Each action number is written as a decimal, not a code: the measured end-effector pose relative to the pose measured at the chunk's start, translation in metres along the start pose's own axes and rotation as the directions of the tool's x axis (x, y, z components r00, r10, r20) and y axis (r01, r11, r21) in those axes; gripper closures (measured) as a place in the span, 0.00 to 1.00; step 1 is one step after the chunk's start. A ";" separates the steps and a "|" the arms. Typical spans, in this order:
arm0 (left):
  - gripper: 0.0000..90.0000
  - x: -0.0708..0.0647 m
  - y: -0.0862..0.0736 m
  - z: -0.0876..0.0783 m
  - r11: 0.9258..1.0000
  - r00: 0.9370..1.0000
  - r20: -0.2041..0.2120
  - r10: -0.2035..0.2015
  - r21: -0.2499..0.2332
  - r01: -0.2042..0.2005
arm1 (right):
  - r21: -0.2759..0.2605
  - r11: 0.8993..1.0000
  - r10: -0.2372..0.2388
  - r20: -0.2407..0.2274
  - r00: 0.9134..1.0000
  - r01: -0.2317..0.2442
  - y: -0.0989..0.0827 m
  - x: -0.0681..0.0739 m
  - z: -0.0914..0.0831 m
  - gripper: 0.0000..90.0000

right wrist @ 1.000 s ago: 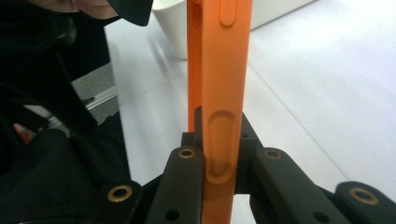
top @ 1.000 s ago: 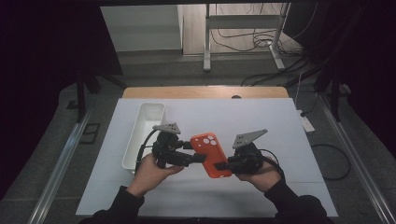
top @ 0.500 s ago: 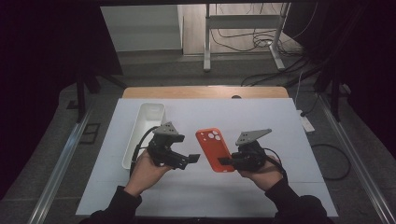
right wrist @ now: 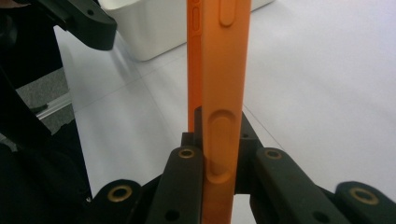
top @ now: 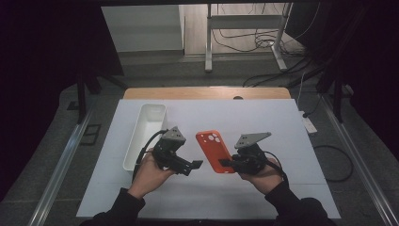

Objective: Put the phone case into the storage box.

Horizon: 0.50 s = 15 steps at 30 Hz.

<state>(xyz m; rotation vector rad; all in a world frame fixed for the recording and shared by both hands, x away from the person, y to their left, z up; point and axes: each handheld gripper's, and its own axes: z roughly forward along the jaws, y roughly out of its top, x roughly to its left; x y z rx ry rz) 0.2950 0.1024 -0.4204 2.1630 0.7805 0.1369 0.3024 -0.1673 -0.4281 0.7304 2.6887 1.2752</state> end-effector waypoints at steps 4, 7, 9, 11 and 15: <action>0.03 -0.001 0.001 0.001 1.000 1.000 -0.001 -0.012 0.009 0.012 | 0.007 1.000 -0.018 -0.001 1.000 0.018 0.001 0.005 0.002 0.93; 0.14 0.000 0.000 0.000 1.000 1.000 0.005 -0.027 0.013 0.027 | 0.008 1.000 -0.027 -0.007 1.000 0.027 0.002 0.009 0.004 0.93; 0.23 0.002 0.000 -0.002 0.999 0.999 0.023 -0.046 0.010 0.046 | 0.012 0.999 -0.034 -0.007 0.999 0.034 0.002 0.011 0.005 0.93; 0.32 0.002 0.001 -0.003 0.999 0.998 0.030 -0.051 0.004 0.051 | 0.013 0.999 -0.041 -0.008 0.999 0.041 0.002 0.012 0.005 0.93; 0.48 0.002 0.001 -0.004 0.998 0.998 0.039 -0.056 0.010 0.056 | 0.015 0.999 -0.046 -0.010 0.999 0.046 0.003 0.014 0.006 0.93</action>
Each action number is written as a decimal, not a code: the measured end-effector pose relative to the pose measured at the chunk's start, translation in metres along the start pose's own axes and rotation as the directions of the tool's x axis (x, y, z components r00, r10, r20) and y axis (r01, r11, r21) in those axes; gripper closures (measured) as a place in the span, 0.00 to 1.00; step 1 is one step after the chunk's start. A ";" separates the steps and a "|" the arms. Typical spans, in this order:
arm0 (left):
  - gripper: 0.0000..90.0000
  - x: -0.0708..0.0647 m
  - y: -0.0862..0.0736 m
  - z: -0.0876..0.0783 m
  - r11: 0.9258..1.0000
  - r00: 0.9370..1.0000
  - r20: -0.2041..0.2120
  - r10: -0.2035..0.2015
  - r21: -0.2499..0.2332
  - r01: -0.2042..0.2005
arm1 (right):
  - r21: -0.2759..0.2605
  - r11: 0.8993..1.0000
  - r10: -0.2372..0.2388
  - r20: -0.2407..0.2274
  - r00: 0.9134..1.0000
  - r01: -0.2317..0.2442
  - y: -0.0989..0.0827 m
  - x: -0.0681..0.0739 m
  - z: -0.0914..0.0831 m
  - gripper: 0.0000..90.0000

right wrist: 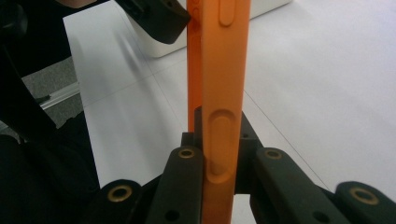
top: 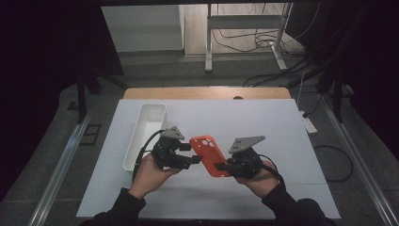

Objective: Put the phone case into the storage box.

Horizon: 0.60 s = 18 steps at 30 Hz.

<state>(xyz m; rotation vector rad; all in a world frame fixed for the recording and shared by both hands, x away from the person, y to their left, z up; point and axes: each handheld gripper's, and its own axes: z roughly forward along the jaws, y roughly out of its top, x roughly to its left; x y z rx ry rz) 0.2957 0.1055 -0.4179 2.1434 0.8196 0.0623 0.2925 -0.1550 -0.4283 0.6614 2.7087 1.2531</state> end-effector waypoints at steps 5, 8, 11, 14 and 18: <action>0.68 0.001 0.000 0.000 1.000 0.999 0.044 -0.016 0.008 0.016 | 0.002 1.000 -0.005 -0.001 1.000 0.005 0.000 0.001 0.001 0.93; 0.79 0.001 0.000 0.000 1.000 0.997 0.076 -0.019 0.008 0.018 | 0.005 1.000 -0.008 0.001 1.000 0.008 0.000 0.001 0.001 0.93; 0.84 0.002 0.000 0.000 1.000 0.996 0.085 -0.017 0.012 0.016 | 0.013 1.000 -0.010 -0.002 1.000 0.010 0.000 0.002 0.002 0.93; 0.88 0.005 -0.001 -0.001 0.999 0.995 0.097 -0.032 0.016 0.031 | 0.019 1.000 -0.010 -0.006 1.000 0.011 0.000 0.003 0.003 0.93; 0.95 0.007 -0.002 -0.001 0.998 0.993 0.103 -0.055 0.021 0.053 | 0.029 0.999 -0.021 0.001 1.000 0.021 0.000 0.005 0.004 0.93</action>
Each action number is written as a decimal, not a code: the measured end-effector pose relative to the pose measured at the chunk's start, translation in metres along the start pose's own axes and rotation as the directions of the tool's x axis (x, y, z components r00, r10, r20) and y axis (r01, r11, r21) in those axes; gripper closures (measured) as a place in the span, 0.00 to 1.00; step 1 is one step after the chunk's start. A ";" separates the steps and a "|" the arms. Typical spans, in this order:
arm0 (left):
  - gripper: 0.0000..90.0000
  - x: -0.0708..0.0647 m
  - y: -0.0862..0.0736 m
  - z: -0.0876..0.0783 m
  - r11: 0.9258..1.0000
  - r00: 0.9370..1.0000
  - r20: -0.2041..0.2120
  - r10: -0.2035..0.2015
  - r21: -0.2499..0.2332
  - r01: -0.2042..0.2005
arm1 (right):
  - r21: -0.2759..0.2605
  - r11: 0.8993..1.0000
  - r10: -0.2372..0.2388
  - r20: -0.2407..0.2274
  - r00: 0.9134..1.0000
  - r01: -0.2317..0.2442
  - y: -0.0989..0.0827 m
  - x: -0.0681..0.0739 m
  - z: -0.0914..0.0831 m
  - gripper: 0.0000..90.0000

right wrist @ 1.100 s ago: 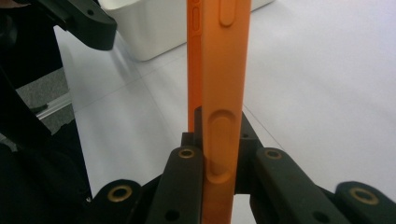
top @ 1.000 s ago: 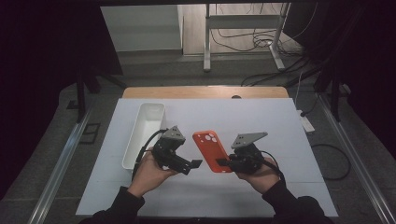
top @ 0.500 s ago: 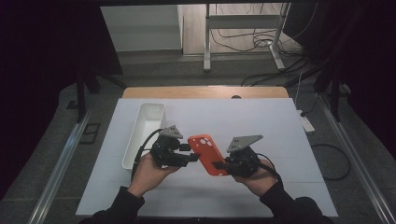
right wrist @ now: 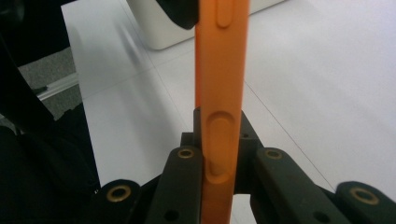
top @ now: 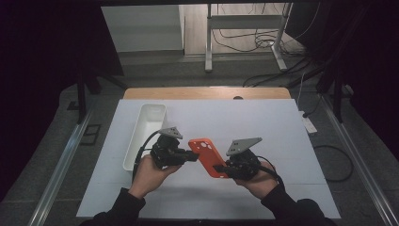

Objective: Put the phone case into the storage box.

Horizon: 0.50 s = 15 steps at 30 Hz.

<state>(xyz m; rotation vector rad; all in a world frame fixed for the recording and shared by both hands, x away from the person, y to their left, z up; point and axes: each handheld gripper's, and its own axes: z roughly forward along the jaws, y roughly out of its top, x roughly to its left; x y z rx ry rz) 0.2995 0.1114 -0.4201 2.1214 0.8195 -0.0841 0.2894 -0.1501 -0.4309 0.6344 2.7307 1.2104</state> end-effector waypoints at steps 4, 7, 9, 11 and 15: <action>0.98 0.002 0.000 -0.002 1.000 1.000 0.016 -0.021 -0.006 0.021 | 0.004 1.000 0.000 -0.004 1.000 0.000 0.000 0.000 0.001 0.93; 0.99 0.003 -0.001 -0.001 0.999 0.999 0.027 -0.038 -0.005 0.038 | 0.008 1.000 -0.002 -0.007 1.000 0.002 0.000 0.000 0.002 0.92; 0.99 0.004 -0.001 0.000 0.999 0.998 0.030 -0.052 -0.007 0.052 | 0.014 1.000 0.000 -0.007 1.000 0.000 -0.001 0.000 0.003 0.92; 0.99 0.005 -0.002 0.000 0.998 0.997 0.038 -0.068 -0.009 0.068 | 0.016 1.000 0.001 -0.009 1.000 -0.001 -0.002 -0.001 0.004 0.92; 0.99 0.005 -0.001 0.001 0.996 0.995 0.051 -0.088 -0.029 0.089 | 0.019 1.000 0.002 -0.004 1.000 -0.002 -0.002 -0.001 0.006 0.91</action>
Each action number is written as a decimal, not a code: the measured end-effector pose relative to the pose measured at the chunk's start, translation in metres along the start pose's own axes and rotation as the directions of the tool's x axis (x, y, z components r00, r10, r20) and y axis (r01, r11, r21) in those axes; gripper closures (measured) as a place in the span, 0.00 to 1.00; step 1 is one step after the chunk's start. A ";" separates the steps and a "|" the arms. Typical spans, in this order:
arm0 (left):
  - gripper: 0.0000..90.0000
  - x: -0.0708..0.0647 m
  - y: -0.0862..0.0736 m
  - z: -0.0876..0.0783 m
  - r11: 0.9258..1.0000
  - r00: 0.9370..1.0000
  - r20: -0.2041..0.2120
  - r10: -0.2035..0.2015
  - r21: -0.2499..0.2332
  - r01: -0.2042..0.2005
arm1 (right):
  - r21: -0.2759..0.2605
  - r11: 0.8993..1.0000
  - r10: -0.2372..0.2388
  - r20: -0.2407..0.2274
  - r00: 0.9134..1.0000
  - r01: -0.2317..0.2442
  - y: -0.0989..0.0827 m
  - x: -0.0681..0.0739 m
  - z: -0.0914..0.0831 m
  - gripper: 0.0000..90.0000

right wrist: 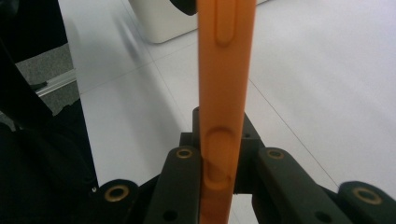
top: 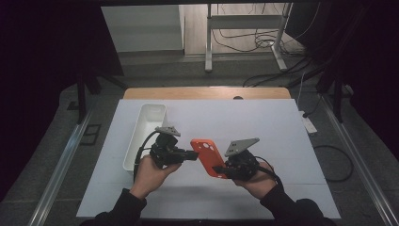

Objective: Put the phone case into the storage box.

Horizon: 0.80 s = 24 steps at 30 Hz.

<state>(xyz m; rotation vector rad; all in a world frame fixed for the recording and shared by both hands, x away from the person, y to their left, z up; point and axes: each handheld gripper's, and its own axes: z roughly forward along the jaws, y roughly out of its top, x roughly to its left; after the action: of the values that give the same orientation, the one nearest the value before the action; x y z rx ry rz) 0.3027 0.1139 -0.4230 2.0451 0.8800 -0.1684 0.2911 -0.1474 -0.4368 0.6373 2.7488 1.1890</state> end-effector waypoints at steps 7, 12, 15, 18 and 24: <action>0.99 -0.002 0.000 0.003 1.000 1.000 -0.003 -0.023 -0.007 0.023 | -0.005 1.000 -0.006 0.003 1.000 0.006 0.000 0.002 0.003 0.83; 0.99 -0.004 0.001 0.006 1.000 0.999 -0.018 -0.029 0.001 0.029 | -0.012 1.000 -0.016 0.019 1.000 0.016 0.001 0.004 0.006 0.69; 0.99 -0.005 0.001 0.007 0.999 0.999 -0.022 -0.036 0.001 0.036 | -0.008 1.000 -0.013 0.029 1.000 0.013 0.001 0.004 0.008 0.59; 0.99 -0.005 0.001 0.008 0.999 0.999 -0.029 -0.036 0.002 0.036 | -0.007 1.000 -0.005 0.034 0.999 0.005 0.001 0.003 0.010 0.50; 0.99 -0.004 0.001 0.007 0.999 0.998 -0.053 -0.038 0.007 0.038 | -0.016 1.000 0.000 0.029 1.000 0.000 0.002 0.002 0.012 0.32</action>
<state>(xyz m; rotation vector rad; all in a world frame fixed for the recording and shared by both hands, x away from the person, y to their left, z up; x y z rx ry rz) 0.3018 0.1060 -0.4252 2.0491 0.9530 -0.1391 0.2926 -0.1375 -0.4438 0.6476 2.7120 1.1911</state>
